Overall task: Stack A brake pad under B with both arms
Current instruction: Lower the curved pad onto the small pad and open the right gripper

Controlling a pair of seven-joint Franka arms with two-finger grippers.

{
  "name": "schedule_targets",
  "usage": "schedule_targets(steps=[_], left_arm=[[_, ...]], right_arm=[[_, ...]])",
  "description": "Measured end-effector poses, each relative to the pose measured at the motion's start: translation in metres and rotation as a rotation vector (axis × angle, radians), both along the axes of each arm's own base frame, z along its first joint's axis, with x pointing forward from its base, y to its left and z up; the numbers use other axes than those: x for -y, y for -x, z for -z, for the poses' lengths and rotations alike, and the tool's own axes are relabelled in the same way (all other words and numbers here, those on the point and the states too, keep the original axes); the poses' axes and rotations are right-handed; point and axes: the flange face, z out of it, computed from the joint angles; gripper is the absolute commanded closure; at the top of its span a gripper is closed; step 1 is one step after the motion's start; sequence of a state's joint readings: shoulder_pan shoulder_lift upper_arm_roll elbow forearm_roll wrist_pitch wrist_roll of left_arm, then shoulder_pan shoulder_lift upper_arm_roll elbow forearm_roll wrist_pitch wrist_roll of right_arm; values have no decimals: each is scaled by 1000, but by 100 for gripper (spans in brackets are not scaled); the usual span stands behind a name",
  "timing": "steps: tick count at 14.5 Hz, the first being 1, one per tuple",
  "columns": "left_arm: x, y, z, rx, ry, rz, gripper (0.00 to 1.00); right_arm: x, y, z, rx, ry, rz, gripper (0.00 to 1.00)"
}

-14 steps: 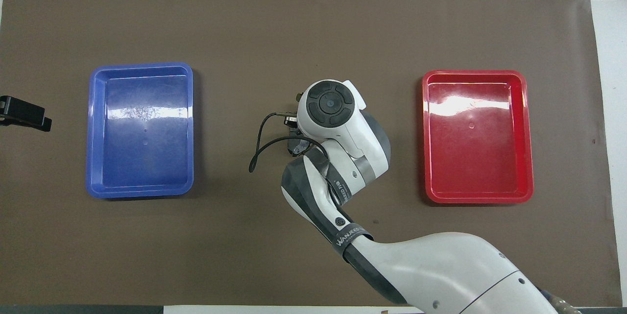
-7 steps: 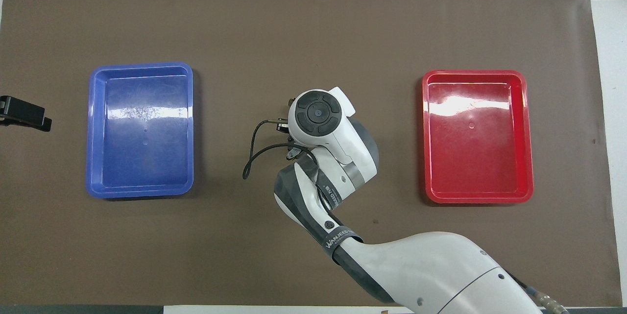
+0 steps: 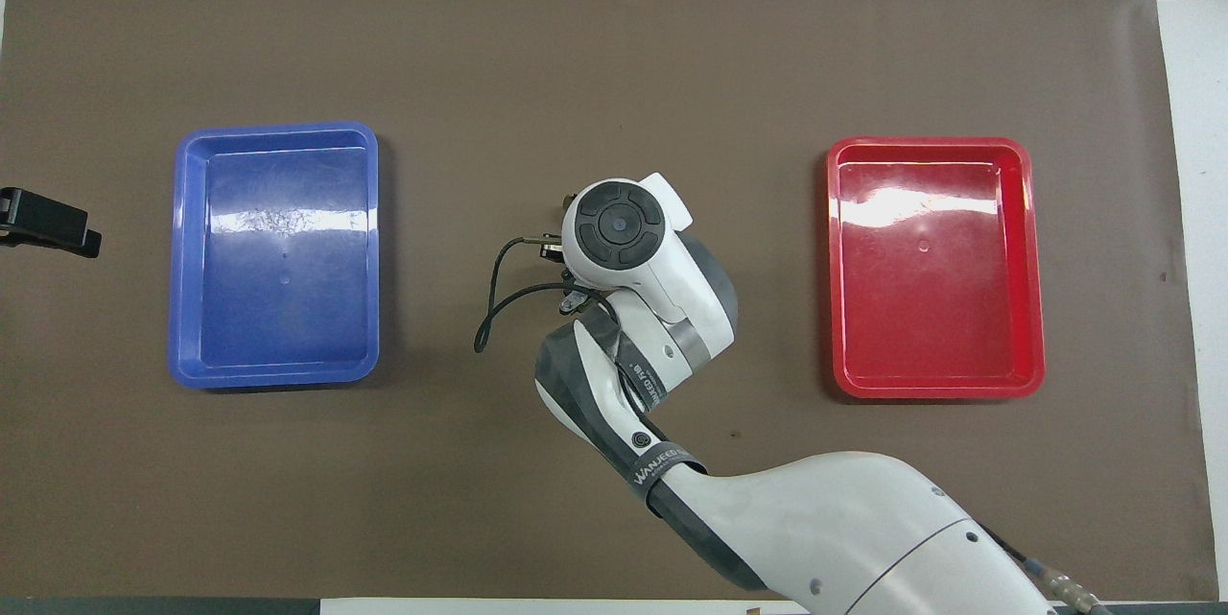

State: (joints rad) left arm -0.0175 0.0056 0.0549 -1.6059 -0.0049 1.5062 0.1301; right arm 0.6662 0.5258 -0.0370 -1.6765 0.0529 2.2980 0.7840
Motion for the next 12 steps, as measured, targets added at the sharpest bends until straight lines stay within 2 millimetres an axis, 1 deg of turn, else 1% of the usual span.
schedule_targets(steps=[3, 4, 5, 6, 7, 8, 12], left_arm=[[0, 0, 0, 0, 0, 0, 0], [0, 0, 0, 0, 0, 0, 1], [0, 0, 0, 0, 0, 0, 0], [0, 0, 0, 0, 0, 0, 0], [0, 0, 0, 0, 0, 0, 0], [0, 0, 0, 0, 0, 0, 1], [0, 0, 0, 0, 0, 0, 0]], right_arm=[[0, 0, 7, 8, 0, -2, 97], [0, 0, 9, 9, 0, -3, 95], [0, 0, 9, 10, 0, -3, 90], [0, -1, 9, 12, -1, -3, 67], [0, -1, 9, 16, -4, -3, 30], [0, -1, 9, 17, -4, -3, 0], [0, -1, 8, 21, -7, -3, 0]])
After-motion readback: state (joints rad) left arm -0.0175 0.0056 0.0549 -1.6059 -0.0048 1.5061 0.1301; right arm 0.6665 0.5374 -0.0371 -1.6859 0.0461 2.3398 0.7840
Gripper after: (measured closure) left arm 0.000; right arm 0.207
